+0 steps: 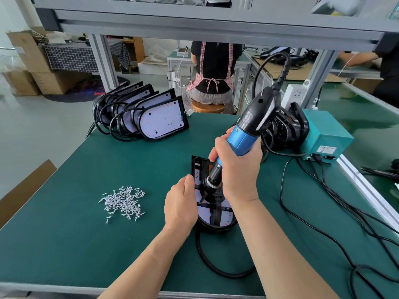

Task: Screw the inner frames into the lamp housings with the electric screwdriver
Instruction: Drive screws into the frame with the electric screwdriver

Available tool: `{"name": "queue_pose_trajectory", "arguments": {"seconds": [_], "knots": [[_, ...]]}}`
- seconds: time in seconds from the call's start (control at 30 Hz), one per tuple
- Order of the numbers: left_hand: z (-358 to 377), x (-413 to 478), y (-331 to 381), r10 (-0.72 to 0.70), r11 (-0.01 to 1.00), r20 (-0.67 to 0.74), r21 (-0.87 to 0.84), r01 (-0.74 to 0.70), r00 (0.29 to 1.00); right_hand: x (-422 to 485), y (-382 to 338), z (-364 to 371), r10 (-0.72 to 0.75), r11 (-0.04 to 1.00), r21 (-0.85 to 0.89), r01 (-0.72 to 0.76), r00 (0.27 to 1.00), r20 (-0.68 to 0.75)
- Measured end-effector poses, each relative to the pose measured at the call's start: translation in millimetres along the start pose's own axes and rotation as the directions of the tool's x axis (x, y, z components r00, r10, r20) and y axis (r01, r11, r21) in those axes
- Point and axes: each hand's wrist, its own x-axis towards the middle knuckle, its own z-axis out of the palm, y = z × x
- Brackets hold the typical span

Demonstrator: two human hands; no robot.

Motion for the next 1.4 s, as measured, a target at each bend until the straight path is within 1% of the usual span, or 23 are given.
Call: {"name": "queue_pose_trajectory", "arguments": {"seconds": [0.1, 0.27, 0.33, 0.5, 0.7, 0.8, 0.9, 0.97, 1.03, 1.23, 1.4], "knots": [[0.6, -1.3, 0.4, -0.002, 1.0, 0.005, -0.003, 0.002, 1.0, -3.4, -3.1, 0.6, 0.016, 1.0, 0.014, -0.016, 1.0, 0.025], [-1.2, 0.2, -0.7, 0.008, 1.0, 0.04, 0.018, -0.008, 0.999, -6.6, -6.1, 0.5, -0.001, 1.0, 0.008, 0.0, 0.991, 0.131], [-1.4, 0.1, -1.8, 0.012, 1.0, 0.041, 0.019, -0.013, 0.999, -5.3, -5.9, -3.8, 0.017, 1.0, 0.022, -0.02, 0.993, 0.113], [-1.2, -0.3, -4.4, 0.065, 0.998, 0.046, -0.007, -0.065, 0.997, 2.7, -6.9, -16.5, 0.062, 0.99, 0.123, -0.066, 0.997, 0.036], [-4.1, -2.1, -7.3, 0.104, 0.994, 0.044, -0.019, -0.103, 0.994, 26.8, -19.9, -33.1, 0.103, 0.949, 0.306, -0.071, 0.991, -0.087], [-4.0, -3.2, -7.5, 0.118, 0.993, 0.04, -0.029, -0.117, 0.992, 30.8, -16.0, -58.4, 0.229, 0.892, 0.428, -0.142, 0.961, -0.158], [-3.1, -3.0, -7.2, 0.13, 0.991, 0.038, -0.038, -0.129, 0.991, 27.5, -3.3, -89.3, 0.375, 0.829, 0.517, -0.214, 0.898, -0.229], [-2.7, -2.5, -7.5, 0.133, 0.991, 0.033, -0.038, -0.132, 0.991, 24.0, 6.7, -108.6, 0.439, 0.804, 0.547, -0.233, 0.853, -0.282], [-2.6, -2.1, -7.8, 0.134, 0.991, 0.026, -0.033, -0.133, 0.991, 19.6, 15.0, -123.1, 0.47, 0.789, 0.564, -0.241, 0.828, -0.304], [-2.8, -4.1, -6.5, 0.119, 0.993, 0.044, -0.011, -0.118, 0.992, 16.5, 28.3, -140.2, 0.561, 0.701, 0.651, -0.29, 0.788, -0.253], [-6.7, -6.9, -5.1, 0.075, 0.997, 0.041, -0.038, -0.074, 0.996, 16.1, 34.0, -142.9, 0.565, 0.707, 0.635, -0.311, 0.788, -0.245]]}}
